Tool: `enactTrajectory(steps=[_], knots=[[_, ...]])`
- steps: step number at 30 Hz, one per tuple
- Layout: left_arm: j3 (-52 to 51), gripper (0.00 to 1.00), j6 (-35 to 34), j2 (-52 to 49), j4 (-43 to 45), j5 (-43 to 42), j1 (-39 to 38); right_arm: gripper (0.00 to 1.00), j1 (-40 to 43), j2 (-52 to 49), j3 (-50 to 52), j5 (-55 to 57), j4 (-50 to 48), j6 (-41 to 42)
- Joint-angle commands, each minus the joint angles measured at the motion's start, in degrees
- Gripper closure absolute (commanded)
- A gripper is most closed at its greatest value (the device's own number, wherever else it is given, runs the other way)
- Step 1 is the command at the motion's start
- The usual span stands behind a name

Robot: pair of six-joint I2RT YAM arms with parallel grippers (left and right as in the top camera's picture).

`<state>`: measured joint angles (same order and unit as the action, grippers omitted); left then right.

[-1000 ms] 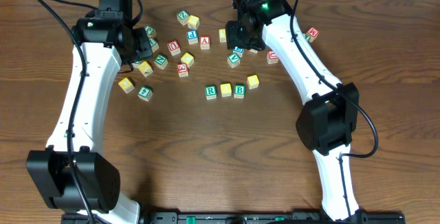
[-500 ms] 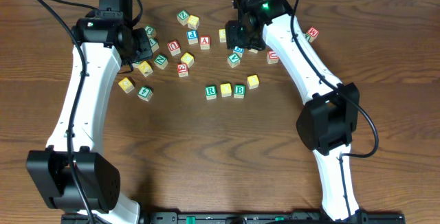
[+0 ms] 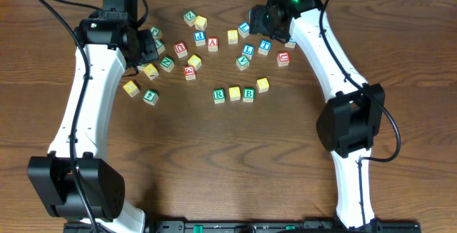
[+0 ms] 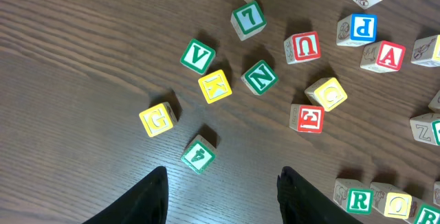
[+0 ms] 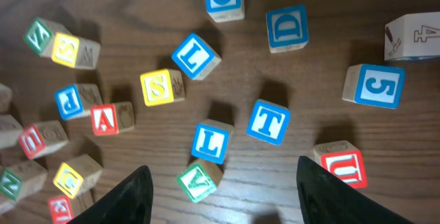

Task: Spell out ROBOT
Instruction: 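Move the right gripper up to the blue T block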

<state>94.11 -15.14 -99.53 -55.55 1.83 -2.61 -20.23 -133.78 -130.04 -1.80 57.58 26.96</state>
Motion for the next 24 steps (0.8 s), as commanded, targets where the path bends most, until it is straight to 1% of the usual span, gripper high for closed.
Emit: enactTrajectory(steps=[1, 7, 24], knots=[[0.0, 0.49, 0.5, 0.5, -0.3, 0.3, 0.1, 0.39, -0.3, -1.4, -1.0, 2.3, -0.4, 3.3], [0.0, 0.49, 0.5, 0.5, -0.3, 0.3, 0.1, 0.4, -0.3, -3.4, -1.0, 4.9, -2.2, 4.8], [0.0, 0.5, 0.5, 0.5, -0.3, 0.3, 0.1, 0.42, -0.3, -9.4, -1.0, 6.2, -3.4, 6.5]])
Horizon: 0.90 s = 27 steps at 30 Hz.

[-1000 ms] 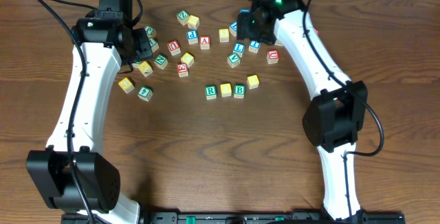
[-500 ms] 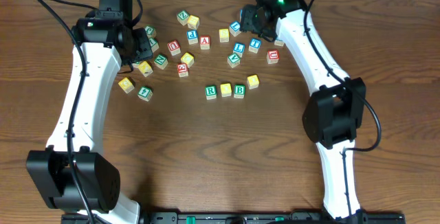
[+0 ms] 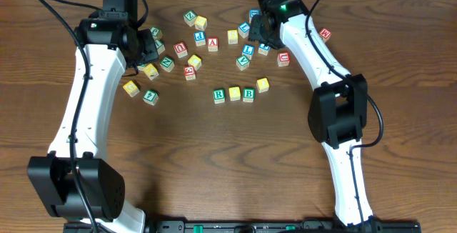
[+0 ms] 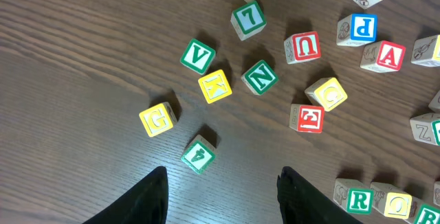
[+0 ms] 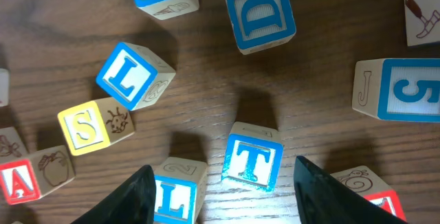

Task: Spell out ROBOT
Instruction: 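Move the right gripper up to the blue T block, then close the right gripper around the blue T block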

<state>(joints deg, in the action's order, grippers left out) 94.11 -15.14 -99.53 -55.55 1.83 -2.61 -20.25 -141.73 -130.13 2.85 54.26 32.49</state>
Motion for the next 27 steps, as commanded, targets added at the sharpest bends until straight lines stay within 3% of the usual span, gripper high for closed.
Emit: enactTrajectory(steps=[1, 17, 27], knots=[[0.0, 0.49, 0.5, 0.5, -0.3, 0.3, 0.1, 0.43, -0.3, -1.8, -0.9, 1.6, -0.2, 1.0], [0.0, 0.49, 0.5, 0.5, -0.3, 0.3, 0.1, 0.52, -0.3, -4.8, -0.9, 2.8, -0.2, 1.8], [0.0, 0.49, 0.5, 0.5, -0.3, 0.3, 0.1, 0.65, -0.2, -5.6, -0.9, 2.8, -0.7, 1.7]])
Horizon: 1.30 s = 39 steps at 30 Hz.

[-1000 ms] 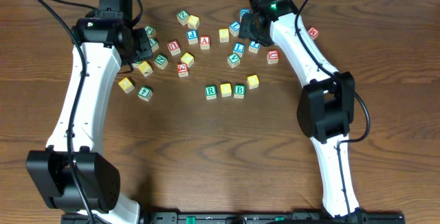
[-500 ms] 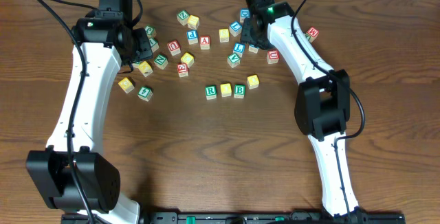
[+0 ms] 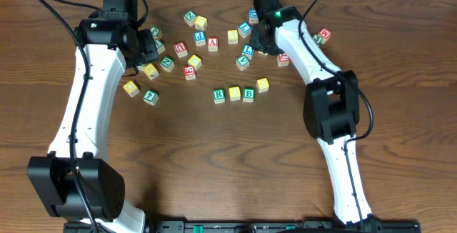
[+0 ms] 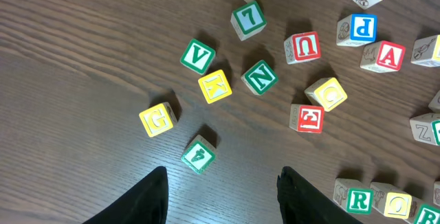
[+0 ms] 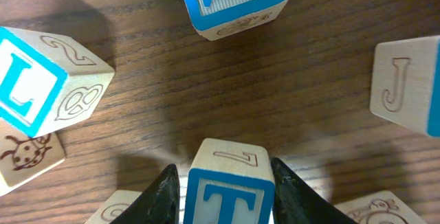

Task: Spell out ROBOT
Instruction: 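Close the right gripper around the blue T block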

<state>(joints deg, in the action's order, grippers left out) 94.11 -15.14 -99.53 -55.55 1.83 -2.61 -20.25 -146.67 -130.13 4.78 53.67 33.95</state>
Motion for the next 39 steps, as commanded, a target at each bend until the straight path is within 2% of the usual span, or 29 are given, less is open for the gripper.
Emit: enactTrajectory(steps=[1, 8, 18, 29, 36, 39], knots=[[0.0, 0.5, 0.5, 0.5, -0.3, 0.3, 0.1, 0.68, -0.2, -0.7, -0.9, 0.9, -0.1, -0.2], [0.0, 0.5, 0.5, 0.5, -0.3, 0.3, 0.1, 0.77, 0.4, 0.9, -0.9, 0.9, 1.0, -1.5], [0.0, 0.5, 0.5, 0.5, -0.3, 0.3, 0.1, 0.75, 0.8, 7.6, -1.0, 0.9, 4.6, -4.5], [0.0, 0.5, 0.5, 0.5, -0.3, 0.3, 0.1, 0.75, 0.8, 19.5, -1.0, -0.9, 16.2, -9.0], [0.0, 0.49, 0.5, 0.5, -0.3, 0.3, 0.1, 0.79, 0.8, 19.7, 0.1, -2.6, 26.8, -10.6], [0.0, 0.5, 0.5, 0.5, -0.3, 0.3, 0.1, 0.78, 0.7, 19.6, 2.7, -2.6, 27.6, -11.3]])
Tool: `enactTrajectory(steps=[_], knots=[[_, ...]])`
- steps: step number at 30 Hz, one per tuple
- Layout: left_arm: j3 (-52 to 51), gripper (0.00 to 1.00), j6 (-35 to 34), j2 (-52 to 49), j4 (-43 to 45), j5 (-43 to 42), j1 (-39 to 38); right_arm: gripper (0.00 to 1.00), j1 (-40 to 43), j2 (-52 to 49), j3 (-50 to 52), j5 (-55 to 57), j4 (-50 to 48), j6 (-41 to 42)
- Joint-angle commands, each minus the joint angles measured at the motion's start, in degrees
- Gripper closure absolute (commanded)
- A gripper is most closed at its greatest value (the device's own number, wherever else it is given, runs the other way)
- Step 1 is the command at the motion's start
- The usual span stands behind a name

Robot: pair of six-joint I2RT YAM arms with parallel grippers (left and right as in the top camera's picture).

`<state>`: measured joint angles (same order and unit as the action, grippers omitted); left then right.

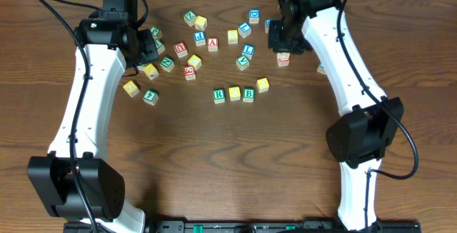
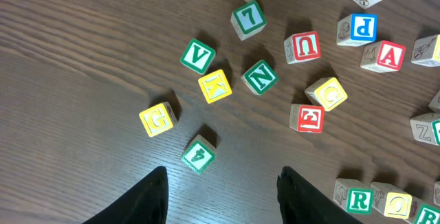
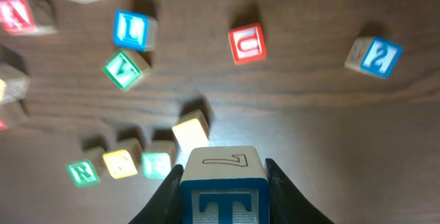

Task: Spell out ROBOT
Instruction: 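Close the right gripper around the blue T block, then carry the blue T block down toward the center row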

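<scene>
My right gripper (image 3: 224, 186) is shut on the blue T block (image 3: 224, 183) and holds it in the air above the table; overhead it (image 1: 280, 40) hangs at the upper right of the block scatter. Below it lies the row: green R (image 1: 219, 95), yellow O (image 1: 234, 93), green B (image 1: 248, 94), and a yellow block (image 1: 263, 84) set slightly up and right of B. The right wrist view shows the same row as R (image 3: 82, 172), O (image 3: 119, 163), B (image 3: 157, 164) and the yellow block (image 3: 190, 131). My left gripper (image 2: 221, 193) is open over bare wood near the green 4 block (image 2: 198, 154).
Loose letter blocks lie scattered across the far half of the table: a red U (image 3: 247, 44), a green V (image 3: 123, 69), a blue L (image 3: 131, 30), a yellow G (image 2: 157, 120), a red E (image 2: 307, 118) and several others. The table's far edge runs behind them.
My right gripper, then low on the table around the blue T block, now holds that block raised well above the table, farther right. The left arm has not moved.
My right gripper was open high over the scattered blocks with the T below it. Then it was lower over the T, then down around it on the table. Now it holds the T lifted, with the R O B row in sight. The left gripper stayed open and still.
</scene>
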<state>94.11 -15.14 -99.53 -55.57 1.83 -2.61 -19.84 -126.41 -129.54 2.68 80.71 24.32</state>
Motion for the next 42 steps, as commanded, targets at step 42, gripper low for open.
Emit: enactTrajectory(steps=[42], knots=[[0.0, 0.49, 0.5, 0.5, -0.1, 0.3, 0.1, 0.7, 0.1, -0.6, 32.9, -0.4, -28.7, -9.0]])
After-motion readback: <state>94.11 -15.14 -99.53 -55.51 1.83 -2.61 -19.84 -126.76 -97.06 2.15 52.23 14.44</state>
